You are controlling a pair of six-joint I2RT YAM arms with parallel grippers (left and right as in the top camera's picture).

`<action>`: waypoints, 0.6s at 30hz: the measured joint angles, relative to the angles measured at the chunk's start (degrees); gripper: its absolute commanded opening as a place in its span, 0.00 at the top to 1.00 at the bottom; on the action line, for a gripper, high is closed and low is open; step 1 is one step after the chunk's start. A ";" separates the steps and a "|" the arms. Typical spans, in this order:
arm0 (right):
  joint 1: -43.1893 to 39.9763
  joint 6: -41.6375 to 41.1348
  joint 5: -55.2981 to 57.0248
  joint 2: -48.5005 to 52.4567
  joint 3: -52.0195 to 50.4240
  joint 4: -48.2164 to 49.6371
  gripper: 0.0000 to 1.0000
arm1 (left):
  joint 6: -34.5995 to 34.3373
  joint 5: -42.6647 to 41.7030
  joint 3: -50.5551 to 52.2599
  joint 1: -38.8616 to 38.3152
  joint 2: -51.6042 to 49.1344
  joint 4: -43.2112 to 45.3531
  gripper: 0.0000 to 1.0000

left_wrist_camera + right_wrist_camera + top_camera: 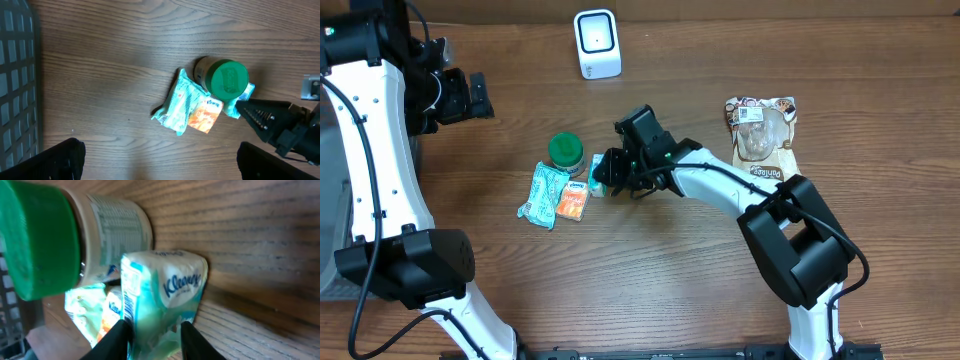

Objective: Scan the item barcode
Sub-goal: 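Reach the right gripper to the teal Kleenex pack near the jar, then grasp the teal Kleenex pack with the right gripper and lift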

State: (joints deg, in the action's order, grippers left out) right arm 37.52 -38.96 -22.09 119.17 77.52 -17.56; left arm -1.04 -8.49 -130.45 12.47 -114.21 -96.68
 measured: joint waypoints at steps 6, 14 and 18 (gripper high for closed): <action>0.74 0.09 0.37 0.13 -0.09 0.04 0.78 | 0.00 0.00 0.00 0.00 0.00 0.00 0.00; 0.83 0.09 0.68 0.15 -0.09 0.17 0.96 | 0.00 0.00 0.00 0.00 0.00 0.02 0.01; 0.83 0.94 0.72 0.04 -0.07 -0.70 0.96 | 0.00 0.00 0.00 0.00 0.00 0.00 0.00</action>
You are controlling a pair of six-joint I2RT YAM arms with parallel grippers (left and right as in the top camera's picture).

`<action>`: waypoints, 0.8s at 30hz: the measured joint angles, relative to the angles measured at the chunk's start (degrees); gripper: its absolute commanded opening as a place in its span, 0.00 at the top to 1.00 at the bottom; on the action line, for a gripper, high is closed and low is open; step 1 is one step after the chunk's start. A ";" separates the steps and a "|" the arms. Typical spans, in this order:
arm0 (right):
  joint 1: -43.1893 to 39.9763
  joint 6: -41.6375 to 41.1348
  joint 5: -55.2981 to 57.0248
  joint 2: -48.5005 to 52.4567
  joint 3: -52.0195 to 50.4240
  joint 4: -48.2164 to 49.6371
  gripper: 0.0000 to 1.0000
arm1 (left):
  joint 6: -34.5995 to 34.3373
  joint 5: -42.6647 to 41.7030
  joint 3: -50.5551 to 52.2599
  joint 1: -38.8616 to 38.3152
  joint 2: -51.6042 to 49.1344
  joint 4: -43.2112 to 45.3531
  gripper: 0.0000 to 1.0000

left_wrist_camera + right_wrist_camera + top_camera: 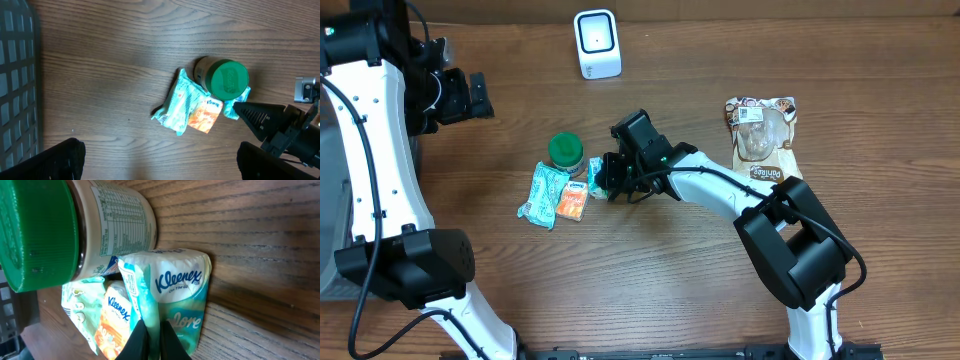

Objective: Scan the item barcode
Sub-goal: 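Grasp the teal Kleenex pack with the right gripper and lift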

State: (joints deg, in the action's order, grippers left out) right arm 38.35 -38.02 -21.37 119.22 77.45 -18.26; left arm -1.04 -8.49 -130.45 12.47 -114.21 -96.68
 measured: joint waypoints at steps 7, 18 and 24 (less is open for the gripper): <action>0.17 5.31 8.17 -4.44 3.23 -18.12 0.96 | 0.00 0.00 0.00 0.00 0.00 0.00 0.00; 1.88 21.38 31.04 -6.27 7.52 -24.70 0.96 | 0.00 0.00 0.00 0.00 0.00 0.00 0.01; 1.90 29.18 34.75 -3.82 7.52 -23.65 0.80 | 0.00 0.00 0.00 0.00 0.00 0.00 0.00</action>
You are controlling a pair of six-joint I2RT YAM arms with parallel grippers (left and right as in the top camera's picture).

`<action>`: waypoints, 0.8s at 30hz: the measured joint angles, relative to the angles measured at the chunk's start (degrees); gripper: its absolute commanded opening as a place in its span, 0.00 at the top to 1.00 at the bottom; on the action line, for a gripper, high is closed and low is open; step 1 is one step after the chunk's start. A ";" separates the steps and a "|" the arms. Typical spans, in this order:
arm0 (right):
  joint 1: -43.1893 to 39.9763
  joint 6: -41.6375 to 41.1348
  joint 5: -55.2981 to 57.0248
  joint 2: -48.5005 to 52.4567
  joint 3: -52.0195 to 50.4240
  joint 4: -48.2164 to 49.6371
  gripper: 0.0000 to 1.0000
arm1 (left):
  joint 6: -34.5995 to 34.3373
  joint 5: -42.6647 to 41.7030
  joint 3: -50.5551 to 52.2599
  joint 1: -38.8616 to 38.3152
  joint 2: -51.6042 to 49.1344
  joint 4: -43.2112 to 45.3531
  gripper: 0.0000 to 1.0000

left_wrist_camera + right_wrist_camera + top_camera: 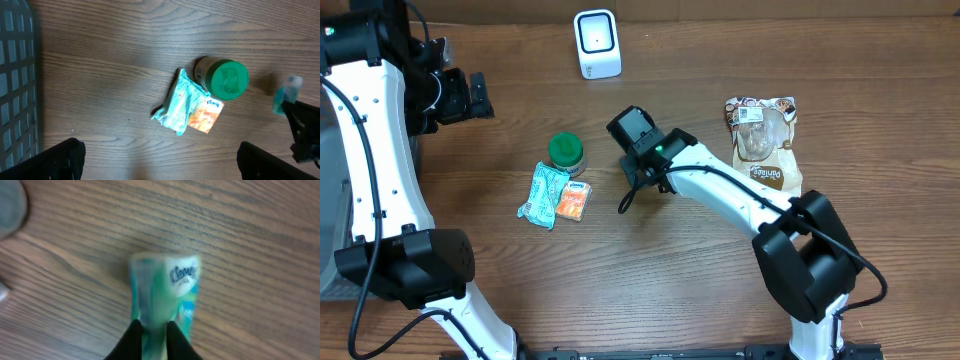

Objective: Scan the item barcode
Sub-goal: 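Grasp the teal Kleenex pack with the right gripper and lift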

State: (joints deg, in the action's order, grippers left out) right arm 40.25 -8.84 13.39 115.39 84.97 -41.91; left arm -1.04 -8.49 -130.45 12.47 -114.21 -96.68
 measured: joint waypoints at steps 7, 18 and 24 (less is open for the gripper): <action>-0.13 0.22 -0.70 0.31 1.73 -3.72 0.72 | 0.00 0.00 0.00 0.00 0.00 0.00 0.00; -12.72 -3.61 -17.40 -6.84 6.64 -10.67 0.49 | 0.00 0.00 0.00 0.00 0.00 0.00 0.00; -22.99 -3.13 -26.05 -6.91 4.96 -11.63 0.49 | 0.00 0.00 0.00 0.00 0.00 0.00 0.01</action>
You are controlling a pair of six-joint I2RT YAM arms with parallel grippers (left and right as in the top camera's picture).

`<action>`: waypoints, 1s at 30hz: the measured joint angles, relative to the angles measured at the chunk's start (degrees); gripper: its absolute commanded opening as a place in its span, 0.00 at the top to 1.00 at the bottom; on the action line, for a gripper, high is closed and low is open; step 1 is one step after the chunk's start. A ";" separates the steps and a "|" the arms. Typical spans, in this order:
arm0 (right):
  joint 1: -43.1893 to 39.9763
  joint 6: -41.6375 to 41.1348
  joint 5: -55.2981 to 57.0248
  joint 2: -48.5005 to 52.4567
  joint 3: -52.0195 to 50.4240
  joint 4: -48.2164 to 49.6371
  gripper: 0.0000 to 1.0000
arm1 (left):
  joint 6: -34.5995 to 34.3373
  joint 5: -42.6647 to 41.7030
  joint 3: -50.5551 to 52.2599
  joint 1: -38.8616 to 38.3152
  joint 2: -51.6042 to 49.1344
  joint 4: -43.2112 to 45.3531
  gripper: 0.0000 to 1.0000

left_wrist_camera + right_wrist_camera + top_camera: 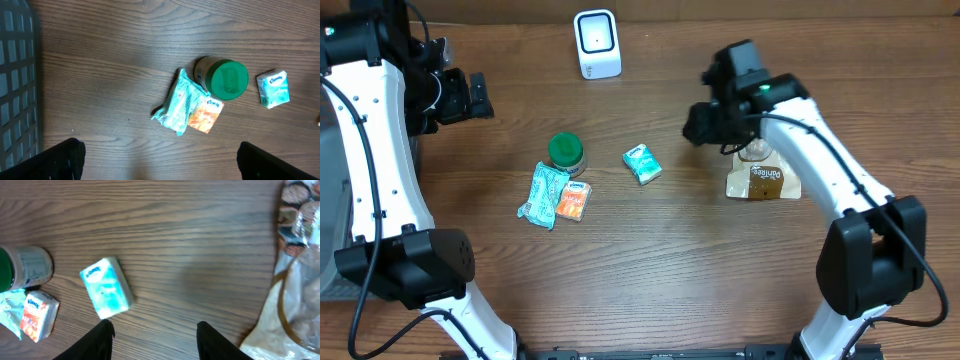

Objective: Scan the item barcode
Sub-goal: 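Grasp the teal Kleenex pack with the right gripper and lift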

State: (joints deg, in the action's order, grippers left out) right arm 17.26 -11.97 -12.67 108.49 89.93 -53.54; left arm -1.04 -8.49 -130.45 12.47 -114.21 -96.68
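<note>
A teal Kleenex pack (pixel 642 164) (pixel 273 89) (pixel 106 287) lies loose on the wooden table, right of the green-lidded jar (pixel 566 153). The white barcode scanner (pixel 597 43) stands at the back edge. My right gripper (pixel 705 125) (pixel 154 330) hangs open and empty, raised right of the pack, by the snack bag's left edge. My left gripper (pixel 470 97) (pixel 160 162) is open and empty, high at the far left.
An orange Kleenex pack (pixel 573 200) and a teal wrapper (pixel 541 194) lie next to the jar. A snack bag (pixel 761 181) lies at the right under my right arm. A wire basket (pixel 17 75) borders the left side.
My right gripper was shut on the teal Kleenex pack, lifted right of the jar. Now it is open, farther right near the snack bag, and the pack lies on the table.
My right gripper stood open around the teal pack beside the jar, then shut on it. Then the pack was held up, away from the jar. Now it lies alone on the table, right of the jar, released. The left arm stayed still throughout.
</note>
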 measured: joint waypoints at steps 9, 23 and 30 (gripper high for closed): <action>1.38 0.85 -5.38 5.18 -0.61 3.37 0.49 | 0.00 0.00 0.00 0.00 0.00 0.00 0.01; 1.66 1.16 -14.21 12.57 -0.81 7.58 0.53 | 0.00 0.00 0.00 0.00 0.00 0.00 0.01; 2.23 1.29 -16.70 14.97 -0.92 8.11 0.56 | 0.00 0.00 0.00 0.00 0.00 0.00 0.00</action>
State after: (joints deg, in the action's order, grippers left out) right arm 19.49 -10.68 -29.36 123.46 89.01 -45.43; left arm -1.04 -8.49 -130.45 12.47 -114.21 -96.68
